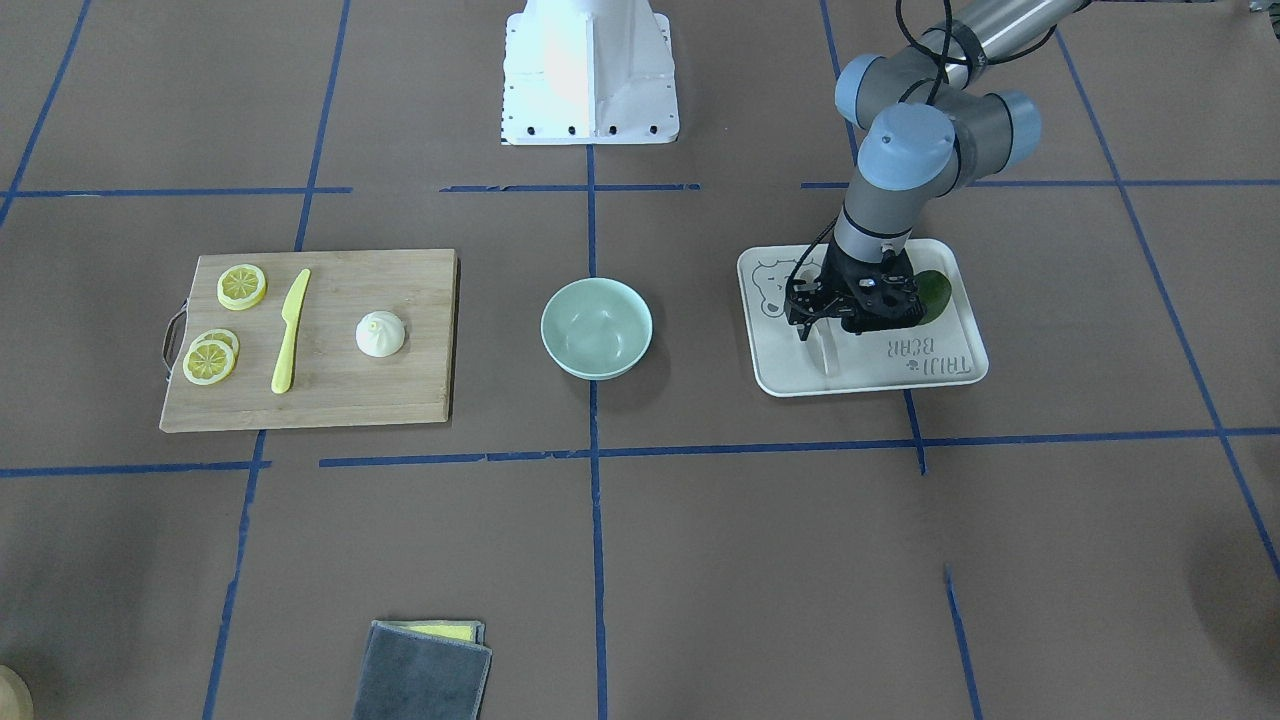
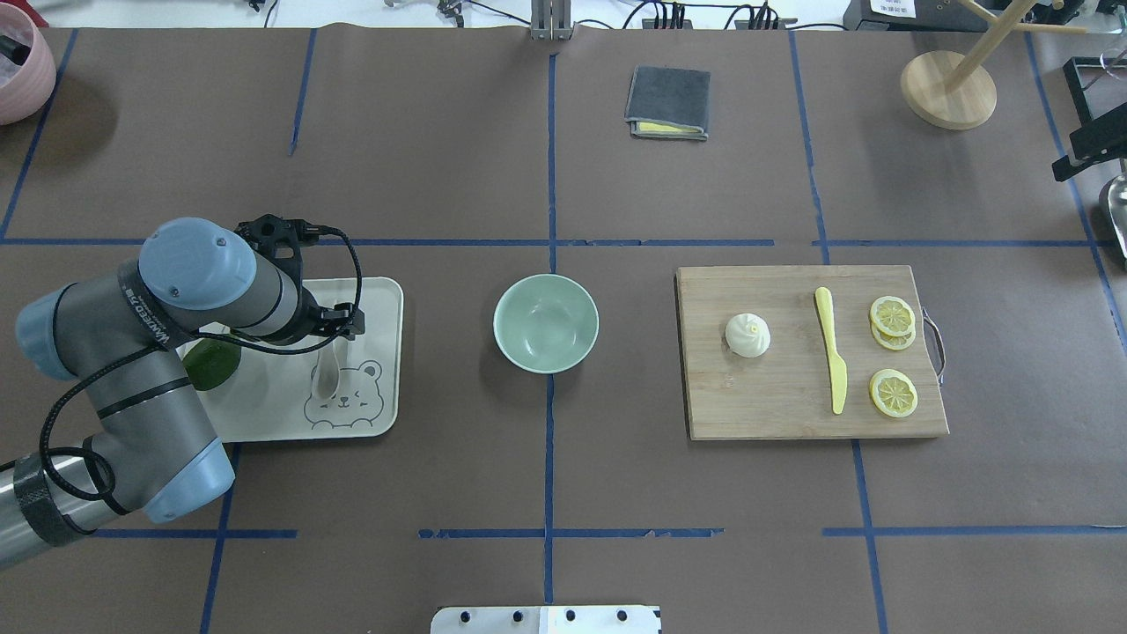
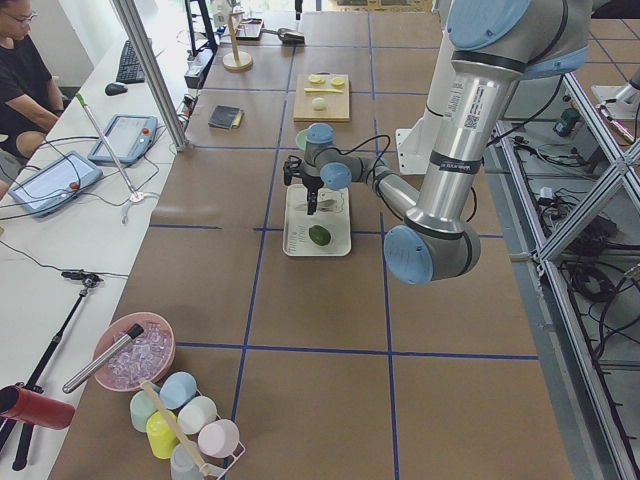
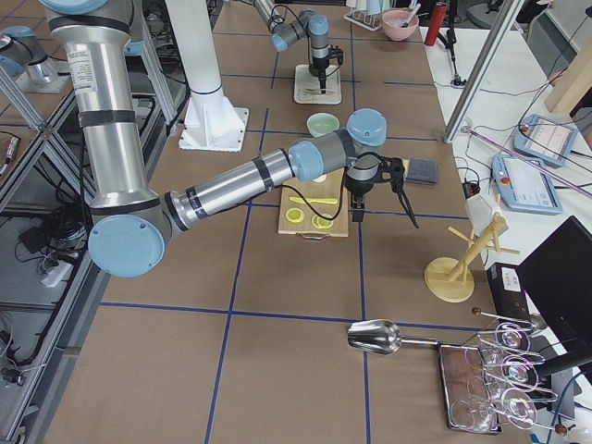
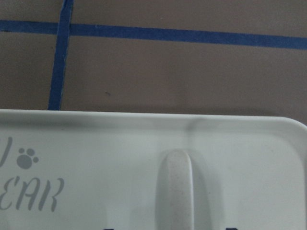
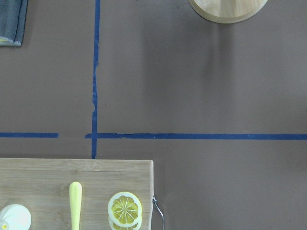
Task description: Put spoon and bun in bowl
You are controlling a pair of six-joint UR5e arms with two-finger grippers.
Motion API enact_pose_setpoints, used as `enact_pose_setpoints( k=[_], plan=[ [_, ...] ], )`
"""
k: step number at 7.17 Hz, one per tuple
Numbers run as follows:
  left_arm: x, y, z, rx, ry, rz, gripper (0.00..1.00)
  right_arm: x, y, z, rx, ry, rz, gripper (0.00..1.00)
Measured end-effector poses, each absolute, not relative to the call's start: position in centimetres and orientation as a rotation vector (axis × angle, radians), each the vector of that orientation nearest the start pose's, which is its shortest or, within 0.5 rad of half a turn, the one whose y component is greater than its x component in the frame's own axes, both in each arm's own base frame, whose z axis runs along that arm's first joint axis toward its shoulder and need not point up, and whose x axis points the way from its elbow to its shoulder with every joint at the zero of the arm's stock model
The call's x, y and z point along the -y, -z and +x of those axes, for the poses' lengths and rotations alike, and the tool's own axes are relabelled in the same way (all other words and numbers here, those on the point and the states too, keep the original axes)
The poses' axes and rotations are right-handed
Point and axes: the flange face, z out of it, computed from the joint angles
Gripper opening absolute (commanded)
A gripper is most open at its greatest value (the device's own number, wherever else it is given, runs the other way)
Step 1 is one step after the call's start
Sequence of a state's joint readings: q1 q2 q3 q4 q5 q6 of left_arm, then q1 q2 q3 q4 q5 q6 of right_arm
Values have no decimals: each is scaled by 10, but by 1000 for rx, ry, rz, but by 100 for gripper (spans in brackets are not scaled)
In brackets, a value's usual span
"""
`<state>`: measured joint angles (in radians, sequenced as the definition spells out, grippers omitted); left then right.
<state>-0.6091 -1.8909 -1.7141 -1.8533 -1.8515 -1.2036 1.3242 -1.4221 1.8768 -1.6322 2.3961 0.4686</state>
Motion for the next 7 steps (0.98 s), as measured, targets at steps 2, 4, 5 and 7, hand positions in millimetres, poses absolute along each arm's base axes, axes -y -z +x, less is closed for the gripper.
enact_pose_setpoints(
  k=[2, 4, 5, 7],
  plan=[
    [443, -394, 451, -779, 128, 109, 60, 533, -432, -75, 893, -45, 61, 100],
    [443, -394, 452, -780, 127, 109, 42, 534, -429, -76, 894, -44, 65, 100],
    [443, -393, 452, -781, 127, 108, 29, 534, -429, -76, 894, -44, 65, 100],
    [443, -392, 453, -782, 127, 108, 2, 534, -429, -76, 894, -45, 65, 100]
  ],
)
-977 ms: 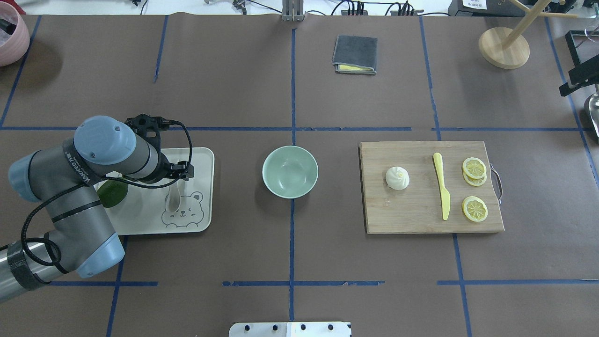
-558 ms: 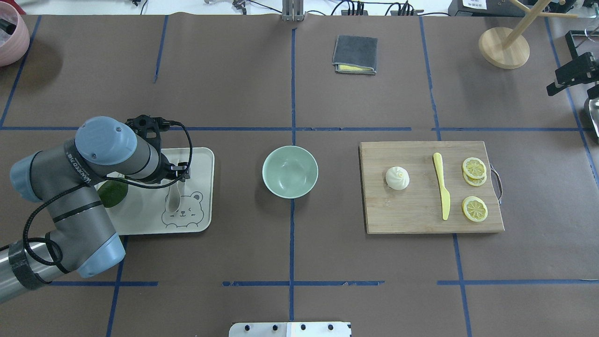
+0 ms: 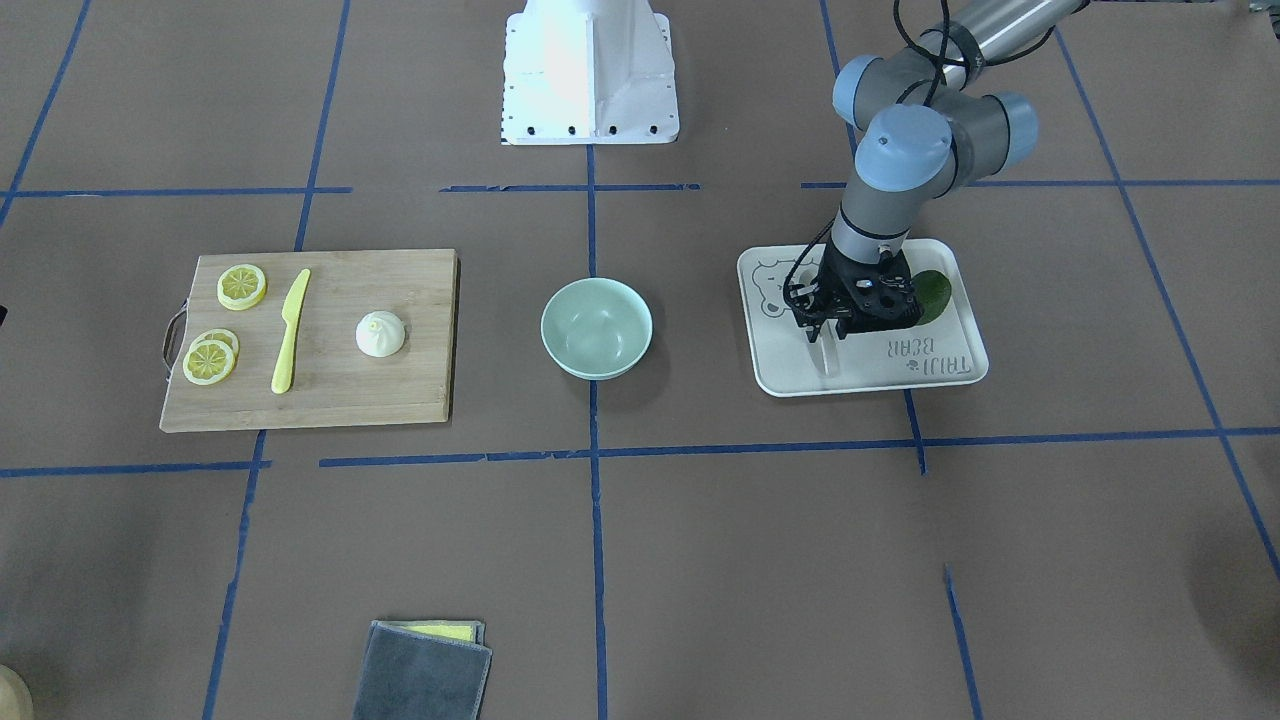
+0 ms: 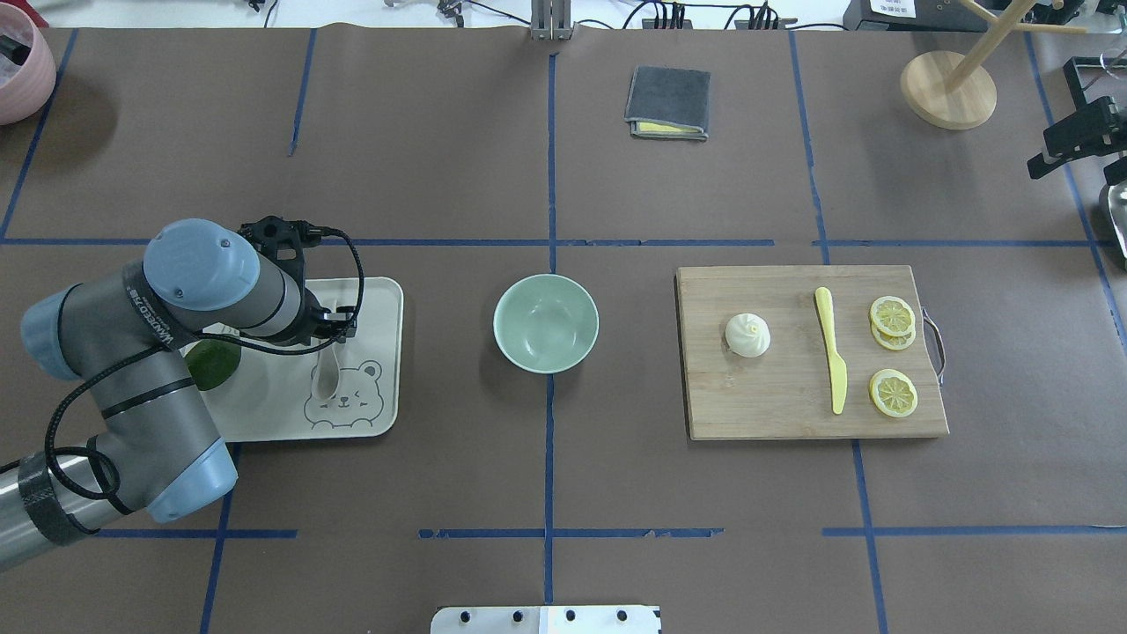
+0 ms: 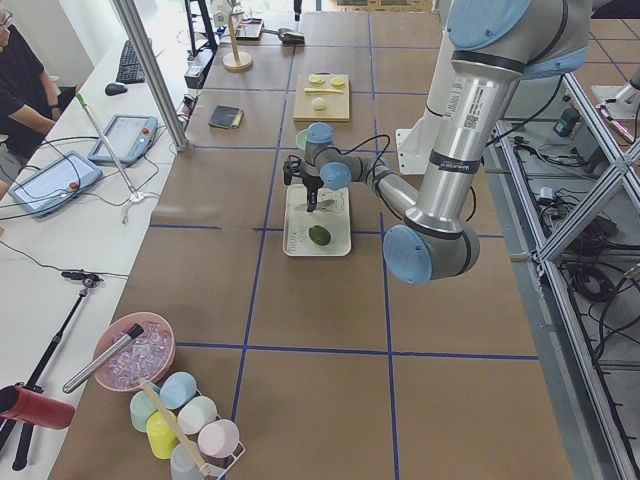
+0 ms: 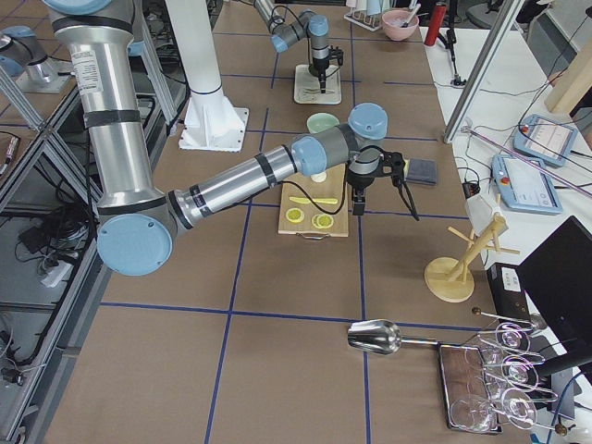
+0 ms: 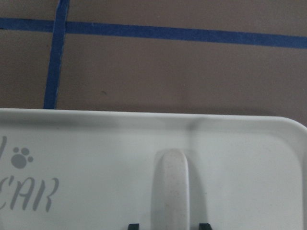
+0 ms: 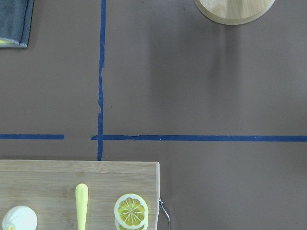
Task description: Put spoon and bun in bowl
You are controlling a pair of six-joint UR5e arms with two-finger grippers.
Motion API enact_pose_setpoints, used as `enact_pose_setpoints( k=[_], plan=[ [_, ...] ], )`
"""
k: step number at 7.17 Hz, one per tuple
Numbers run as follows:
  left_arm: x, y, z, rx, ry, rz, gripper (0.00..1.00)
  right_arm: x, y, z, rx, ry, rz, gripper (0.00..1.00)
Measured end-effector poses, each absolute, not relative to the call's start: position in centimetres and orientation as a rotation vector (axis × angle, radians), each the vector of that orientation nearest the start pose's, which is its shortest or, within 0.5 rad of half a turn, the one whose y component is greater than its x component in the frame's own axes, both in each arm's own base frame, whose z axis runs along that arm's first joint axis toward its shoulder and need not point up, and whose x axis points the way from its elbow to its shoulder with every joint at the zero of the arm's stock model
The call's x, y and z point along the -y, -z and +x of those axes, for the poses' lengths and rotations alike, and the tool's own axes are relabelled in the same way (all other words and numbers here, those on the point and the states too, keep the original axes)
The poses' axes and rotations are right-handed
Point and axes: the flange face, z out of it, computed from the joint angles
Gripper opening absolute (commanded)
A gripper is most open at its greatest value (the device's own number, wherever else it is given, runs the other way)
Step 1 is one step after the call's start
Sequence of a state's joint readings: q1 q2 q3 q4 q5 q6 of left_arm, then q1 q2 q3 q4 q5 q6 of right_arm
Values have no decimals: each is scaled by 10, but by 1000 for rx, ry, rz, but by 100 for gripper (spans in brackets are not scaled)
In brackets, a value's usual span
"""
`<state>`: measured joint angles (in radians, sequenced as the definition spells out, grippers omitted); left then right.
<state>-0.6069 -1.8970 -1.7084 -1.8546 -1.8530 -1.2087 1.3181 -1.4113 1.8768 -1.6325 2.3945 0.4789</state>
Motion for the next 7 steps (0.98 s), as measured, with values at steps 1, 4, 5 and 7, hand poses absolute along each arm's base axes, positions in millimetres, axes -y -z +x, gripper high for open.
enact_pose_setpoints(
  k=[1, 4, 5, 7],
  plan=[
    [443, -392, 453, -783, 125, 108, 0, 534, -429, -76, 894, -47, 64, 100],
    [441, -378, 443, -805, 123, 119, 0, 528, -415, -95, 904, -54, 50, 100],
    [442, -367, 429, -819, 131, 134, 0, 526, -407, -111, 913, -55, 45, 100],
    [454, -348, 397, -843, 173, 164, 0, 516, -393, -168, 922, -75, 52, 100]
  ],
)
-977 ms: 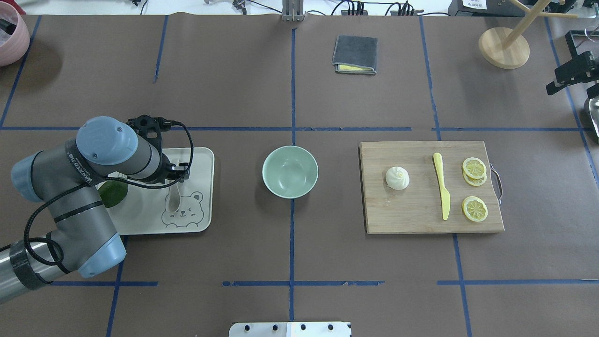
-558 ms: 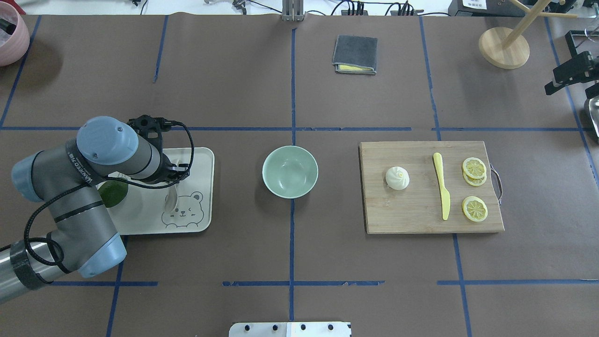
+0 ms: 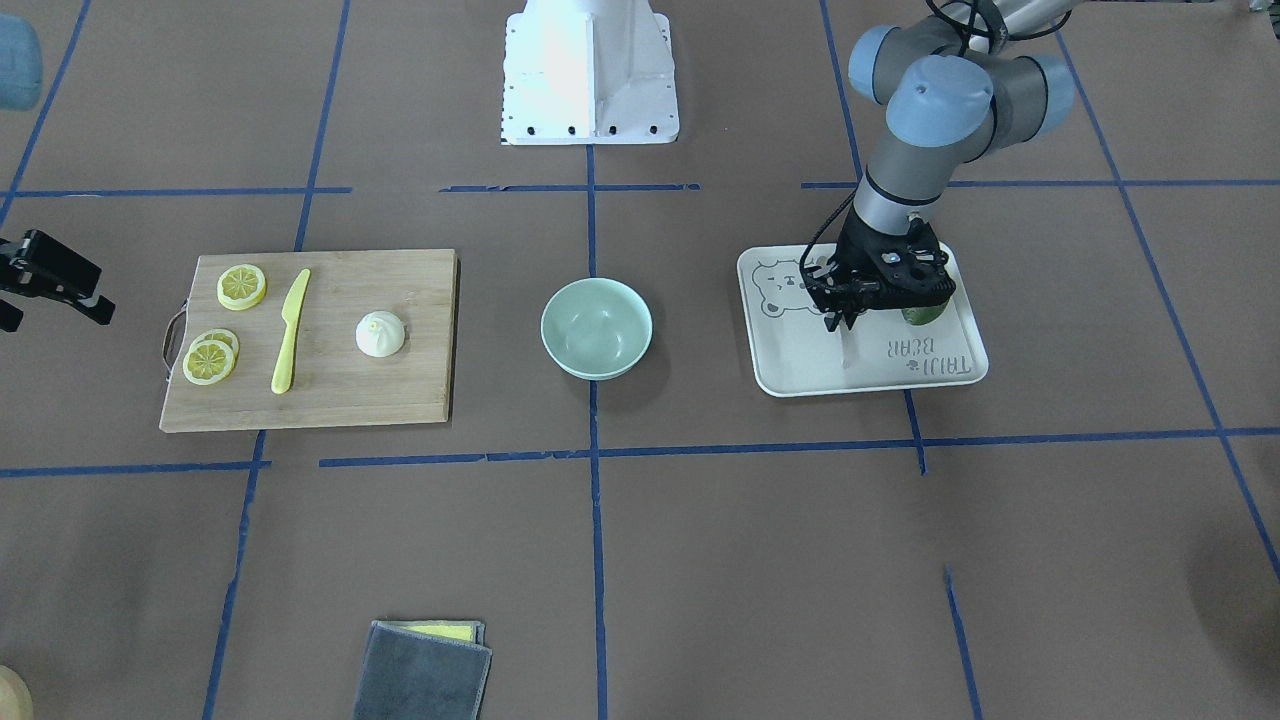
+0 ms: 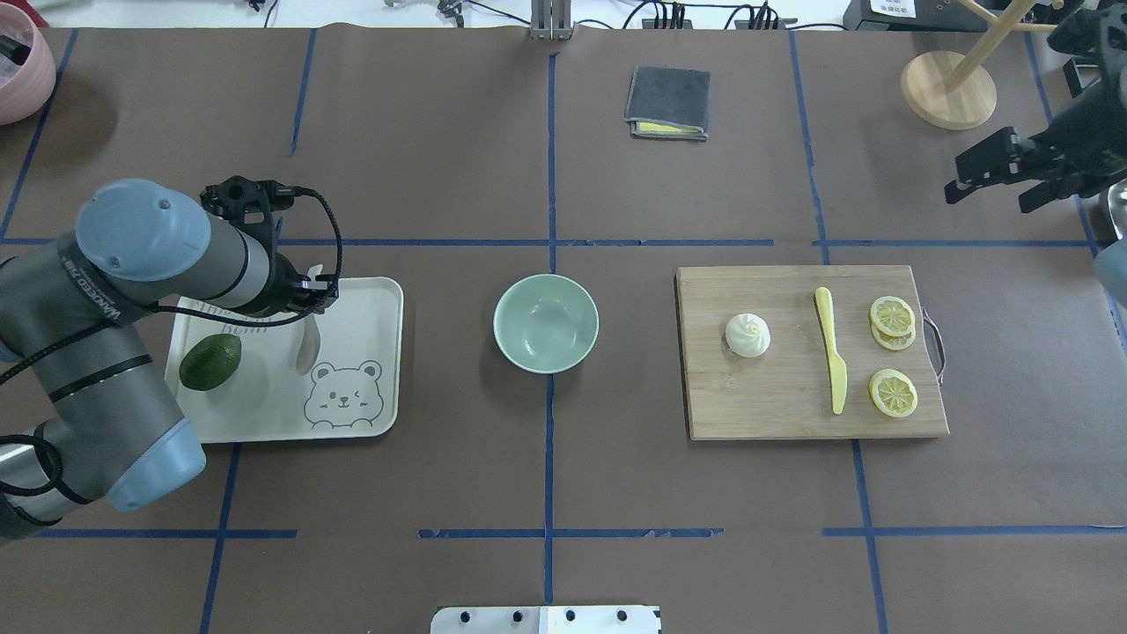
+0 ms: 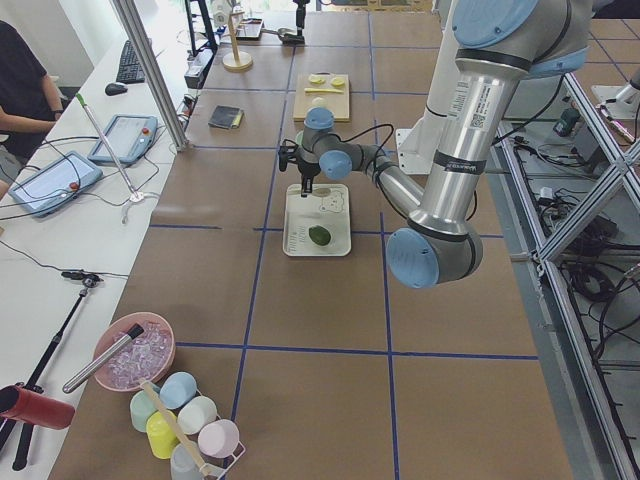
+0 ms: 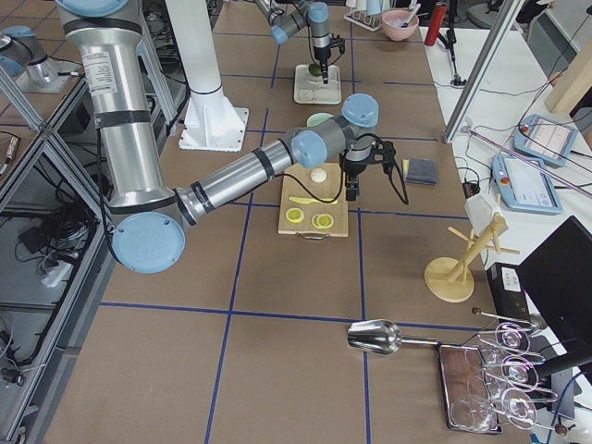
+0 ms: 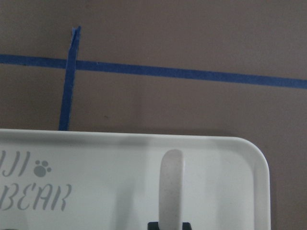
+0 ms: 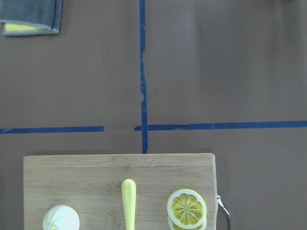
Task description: Put spoon and bun in bowl
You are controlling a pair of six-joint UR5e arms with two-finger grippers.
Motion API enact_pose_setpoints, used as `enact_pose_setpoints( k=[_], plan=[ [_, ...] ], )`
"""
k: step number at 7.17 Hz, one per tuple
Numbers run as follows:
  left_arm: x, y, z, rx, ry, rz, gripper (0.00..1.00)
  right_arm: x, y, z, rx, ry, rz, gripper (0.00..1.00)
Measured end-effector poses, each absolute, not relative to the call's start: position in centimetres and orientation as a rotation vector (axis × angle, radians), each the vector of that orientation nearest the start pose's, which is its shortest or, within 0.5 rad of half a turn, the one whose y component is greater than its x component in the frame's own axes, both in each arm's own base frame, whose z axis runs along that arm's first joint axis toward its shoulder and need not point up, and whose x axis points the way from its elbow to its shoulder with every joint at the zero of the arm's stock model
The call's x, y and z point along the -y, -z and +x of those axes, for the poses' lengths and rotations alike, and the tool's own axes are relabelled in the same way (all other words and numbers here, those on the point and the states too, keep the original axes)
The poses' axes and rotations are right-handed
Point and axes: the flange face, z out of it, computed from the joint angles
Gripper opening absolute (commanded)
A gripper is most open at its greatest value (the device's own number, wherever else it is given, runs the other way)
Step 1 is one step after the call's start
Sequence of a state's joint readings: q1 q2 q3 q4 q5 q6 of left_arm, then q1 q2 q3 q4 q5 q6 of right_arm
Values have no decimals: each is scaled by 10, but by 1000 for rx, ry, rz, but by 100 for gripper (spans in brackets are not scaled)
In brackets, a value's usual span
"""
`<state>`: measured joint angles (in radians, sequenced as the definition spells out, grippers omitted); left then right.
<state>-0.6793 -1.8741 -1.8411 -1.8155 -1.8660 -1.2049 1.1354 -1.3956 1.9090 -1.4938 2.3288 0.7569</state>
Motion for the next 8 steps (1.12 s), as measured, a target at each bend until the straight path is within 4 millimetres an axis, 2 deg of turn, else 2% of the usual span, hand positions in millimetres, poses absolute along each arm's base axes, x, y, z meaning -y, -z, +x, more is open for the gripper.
enact_pose_setpoints(
  k=[1, 4, 6, 8],
  plan=[
    [458, -339, 391, -860, 196, 159, 0, 506, -387, -205, 921, -92, 63, 100],
    [467, -298, 401, -936, 328, 109, 0, 478, -357, -319, 914, -125, 94, 100],
    [472, -273, 413, -979, 405, 75, 0, 460, -345, -374, 895, -122, 107, 100],
    [472, -261, 424, -998, 429, 58, 0, 441, -349, -411, 865, -106, 108, 99]
  ],
)
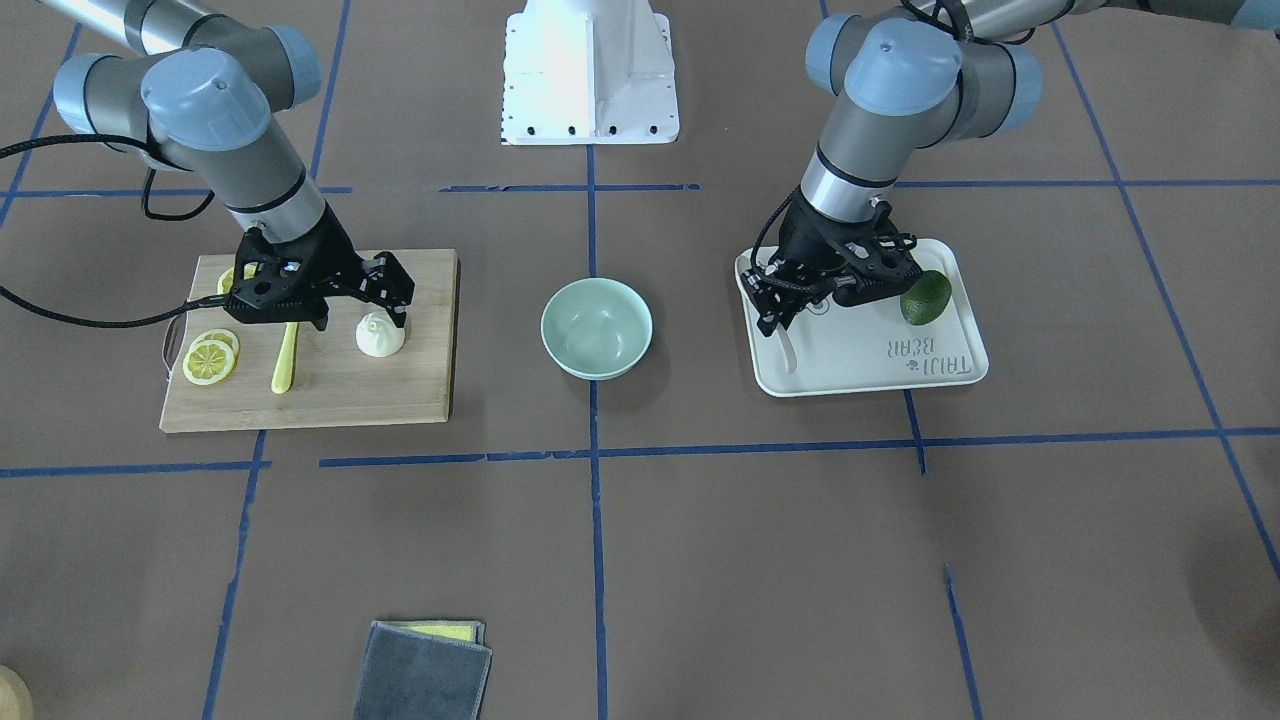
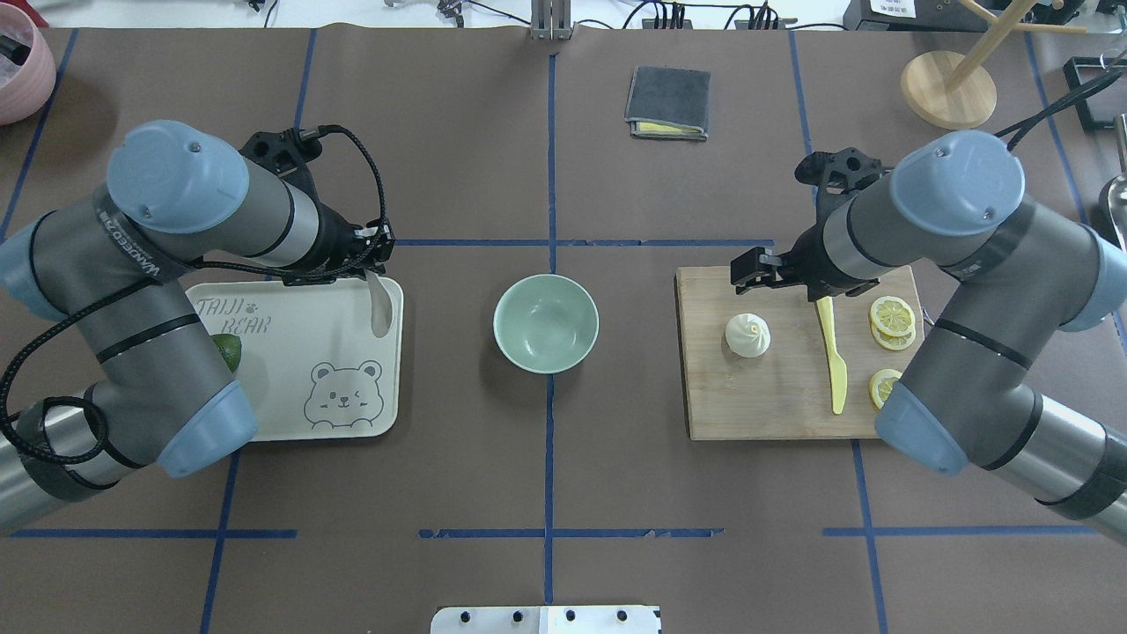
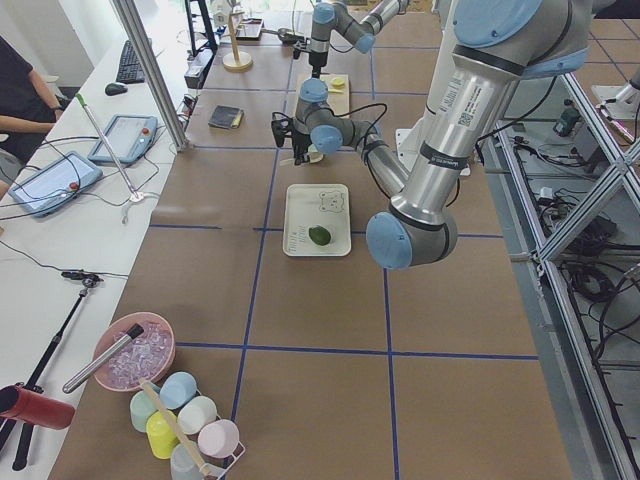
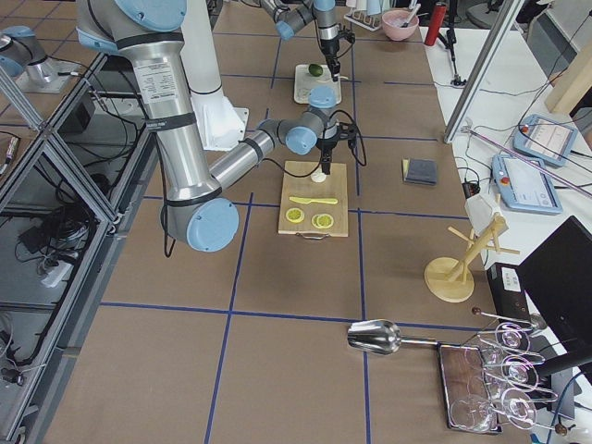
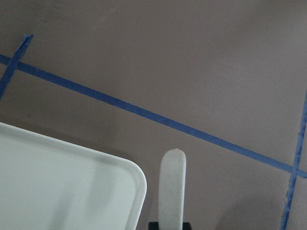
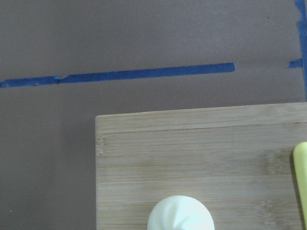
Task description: Put spoon and bun in bowl
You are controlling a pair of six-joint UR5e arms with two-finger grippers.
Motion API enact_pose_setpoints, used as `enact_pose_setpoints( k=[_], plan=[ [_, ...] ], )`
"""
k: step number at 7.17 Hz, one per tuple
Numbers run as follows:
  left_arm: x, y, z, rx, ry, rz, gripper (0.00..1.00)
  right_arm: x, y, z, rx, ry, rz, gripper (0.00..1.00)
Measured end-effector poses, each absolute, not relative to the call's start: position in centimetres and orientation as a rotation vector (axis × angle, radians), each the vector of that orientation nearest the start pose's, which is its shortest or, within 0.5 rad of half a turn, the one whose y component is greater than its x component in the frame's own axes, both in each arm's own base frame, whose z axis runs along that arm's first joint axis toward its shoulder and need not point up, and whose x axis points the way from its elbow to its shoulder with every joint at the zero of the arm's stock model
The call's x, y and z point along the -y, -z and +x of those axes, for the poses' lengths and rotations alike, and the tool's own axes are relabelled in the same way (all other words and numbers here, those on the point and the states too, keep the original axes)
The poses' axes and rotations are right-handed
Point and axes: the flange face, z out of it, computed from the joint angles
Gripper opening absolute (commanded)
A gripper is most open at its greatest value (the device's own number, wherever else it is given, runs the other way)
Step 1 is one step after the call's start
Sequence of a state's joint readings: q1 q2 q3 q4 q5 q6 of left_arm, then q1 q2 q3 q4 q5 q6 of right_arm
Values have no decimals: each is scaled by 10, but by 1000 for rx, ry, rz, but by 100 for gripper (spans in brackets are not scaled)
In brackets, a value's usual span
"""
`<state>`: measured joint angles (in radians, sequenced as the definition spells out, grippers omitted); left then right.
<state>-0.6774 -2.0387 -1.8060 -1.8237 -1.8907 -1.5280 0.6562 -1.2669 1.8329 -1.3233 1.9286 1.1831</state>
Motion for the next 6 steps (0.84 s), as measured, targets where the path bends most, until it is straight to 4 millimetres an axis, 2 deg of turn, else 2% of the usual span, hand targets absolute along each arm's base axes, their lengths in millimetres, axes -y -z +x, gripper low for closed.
enact_pose_setpoints(
  k=[3, 4, 6],
  plan=[
    [468, -252, 432, -1032, 440, 48, 0, 437, -366, -431, 829, -94, 93, 96],
    [466, -249, 434, -1041, 441, 44, 0, 439, -371, -433, 819, -92, 90, 87],
    [466, -242, 440, -1051, 447, 38, 0, 439, -376, -435, 812, -94, 82, 30]
  ],
)
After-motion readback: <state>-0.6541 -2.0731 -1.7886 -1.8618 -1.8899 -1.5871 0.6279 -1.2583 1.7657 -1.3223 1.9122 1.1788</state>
